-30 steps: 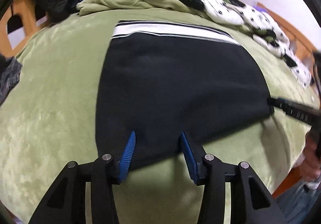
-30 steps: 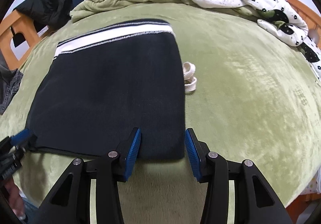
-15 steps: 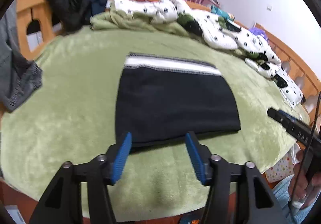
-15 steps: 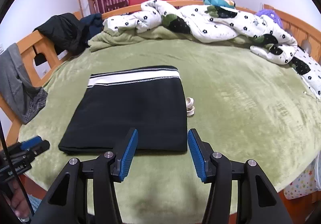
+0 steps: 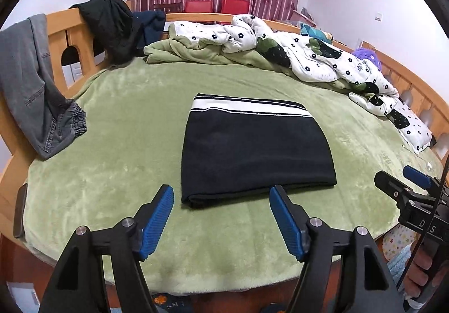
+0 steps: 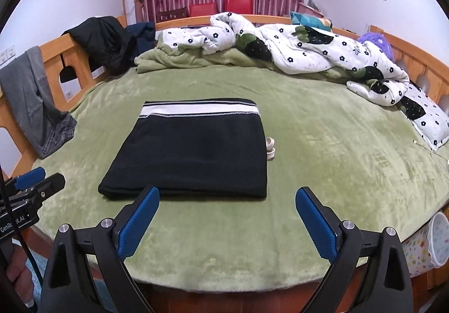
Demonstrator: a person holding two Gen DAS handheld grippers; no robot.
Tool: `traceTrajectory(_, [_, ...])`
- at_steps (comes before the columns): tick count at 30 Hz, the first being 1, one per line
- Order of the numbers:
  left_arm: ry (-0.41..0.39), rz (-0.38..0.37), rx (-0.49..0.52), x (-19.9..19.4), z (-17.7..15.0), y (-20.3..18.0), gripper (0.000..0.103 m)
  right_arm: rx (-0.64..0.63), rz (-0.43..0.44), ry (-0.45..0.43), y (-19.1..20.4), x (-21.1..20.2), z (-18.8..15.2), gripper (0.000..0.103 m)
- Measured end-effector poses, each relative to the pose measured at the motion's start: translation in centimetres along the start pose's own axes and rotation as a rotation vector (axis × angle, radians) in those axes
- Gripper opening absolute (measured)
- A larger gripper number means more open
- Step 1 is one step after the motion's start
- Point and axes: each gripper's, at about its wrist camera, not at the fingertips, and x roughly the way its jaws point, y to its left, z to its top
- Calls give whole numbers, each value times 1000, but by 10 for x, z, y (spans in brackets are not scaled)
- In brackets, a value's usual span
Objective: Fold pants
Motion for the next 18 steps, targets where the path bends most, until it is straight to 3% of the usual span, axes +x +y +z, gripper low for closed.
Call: traceTrajectory(18, [7,19,-10,1,-3,-2,71,18,-16,19,-1,3,-6,97])
